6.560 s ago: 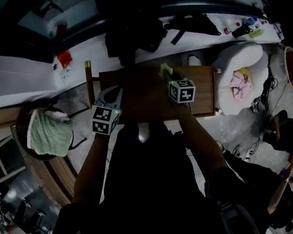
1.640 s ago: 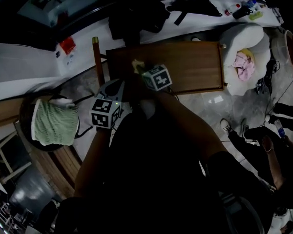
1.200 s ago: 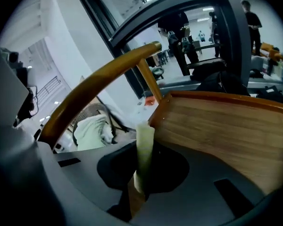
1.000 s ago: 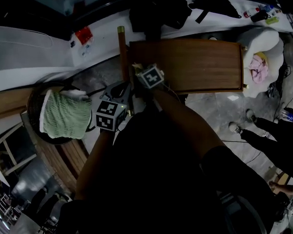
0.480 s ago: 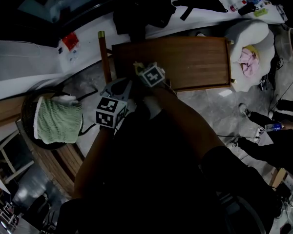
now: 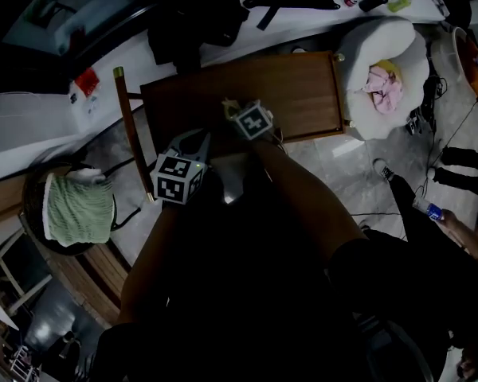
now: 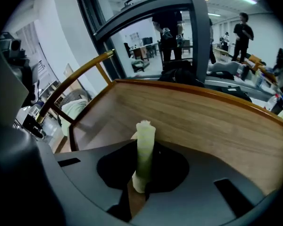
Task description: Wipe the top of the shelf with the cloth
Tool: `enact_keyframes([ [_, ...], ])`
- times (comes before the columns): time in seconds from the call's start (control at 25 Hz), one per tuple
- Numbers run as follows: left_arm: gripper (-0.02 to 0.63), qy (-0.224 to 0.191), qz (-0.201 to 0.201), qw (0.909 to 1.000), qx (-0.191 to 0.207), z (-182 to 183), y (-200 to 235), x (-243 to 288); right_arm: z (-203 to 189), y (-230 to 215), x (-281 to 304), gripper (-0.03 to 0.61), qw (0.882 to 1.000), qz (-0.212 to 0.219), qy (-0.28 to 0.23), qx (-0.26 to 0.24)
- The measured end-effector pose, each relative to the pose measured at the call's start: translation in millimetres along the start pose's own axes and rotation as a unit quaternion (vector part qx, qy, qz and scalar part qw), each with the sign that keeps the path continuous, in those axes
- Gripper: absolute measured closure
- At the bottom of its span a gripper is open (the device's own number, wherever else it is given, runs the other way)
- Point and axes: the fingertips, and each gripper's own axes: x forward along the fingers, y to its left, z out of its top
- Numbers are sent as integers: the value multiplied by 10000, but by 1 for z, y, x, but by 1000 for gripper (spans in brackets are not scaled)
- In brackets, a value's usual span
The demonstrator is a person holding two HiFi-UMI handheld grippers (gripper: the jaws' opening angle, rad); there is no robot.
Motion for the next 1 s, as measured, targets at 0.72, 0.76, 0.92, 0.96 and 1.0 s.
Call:
enact_keyframes([
  [0.72, 607, 28, -162, 9998, 75, 10, -73, 69, -82, -137, -93, 532, 9964, -680, 11, 501],
  [0.76, 607, 20, -167, 9998, 80, 11, -77, 71, -86, -143, -97, 532, 9960, -720, 8, 530],
  [0.92, 607, -16, -200, 9998, 81, 14, -90, 80, -98, -166, -114, 532, 9938, -945, -33, 584],
  [0.96, 607, -31, -210, 9997, 83, 15, -94, 82, -100, -172, -119, 532, 9930, -1021, -51, 592],
  [1.0, 607, -50, -220, 9997, 82, 17, -97, 84, -103, -179, -123, 532, 9920, -1109, -58, 601],
])
